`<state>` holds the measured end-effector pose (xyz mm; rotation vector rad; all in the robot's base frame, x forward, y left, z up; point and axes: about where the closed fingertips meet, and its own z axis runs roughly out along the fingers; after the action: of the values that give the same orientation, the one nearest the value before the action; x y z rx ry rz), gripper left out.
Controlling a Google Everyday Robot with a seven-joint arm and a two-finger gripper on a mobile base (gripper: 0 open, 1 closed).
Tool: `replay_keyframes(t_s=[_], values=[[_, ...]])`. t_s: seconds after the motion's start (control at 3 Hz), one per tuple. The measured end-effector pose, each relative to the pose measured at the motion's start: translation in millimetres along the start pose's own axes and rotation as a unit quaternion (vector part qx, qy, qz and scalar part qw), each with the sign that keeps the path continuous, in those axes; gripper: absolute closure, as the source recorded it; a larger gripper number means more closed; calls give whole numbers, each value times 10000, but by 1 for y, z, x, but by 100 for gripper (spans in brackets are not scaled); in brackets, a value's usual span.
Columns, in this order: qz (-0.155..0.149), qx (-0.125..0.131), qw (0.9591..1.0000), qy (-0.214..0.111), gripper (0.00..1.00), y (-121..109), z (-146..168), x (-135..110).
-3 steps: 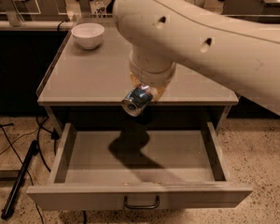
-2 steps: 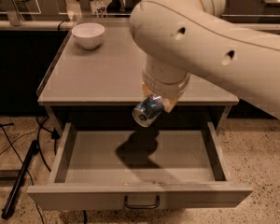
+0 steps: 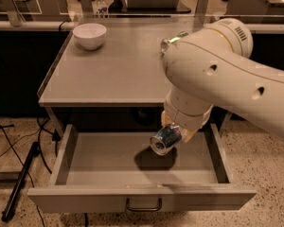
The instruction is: Place redbull can into top drawer
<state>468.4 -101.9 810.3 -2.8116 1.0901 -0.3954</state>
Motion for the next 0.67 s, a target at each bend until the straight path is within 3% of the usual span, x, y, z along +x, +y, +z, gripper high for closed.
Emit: replay_keyframes(t_s=[0.33,0.67], values=[[-114,357,9989,-280,100,0,28,-12],[-114,355,9989,-281,100,0,29,-12]])
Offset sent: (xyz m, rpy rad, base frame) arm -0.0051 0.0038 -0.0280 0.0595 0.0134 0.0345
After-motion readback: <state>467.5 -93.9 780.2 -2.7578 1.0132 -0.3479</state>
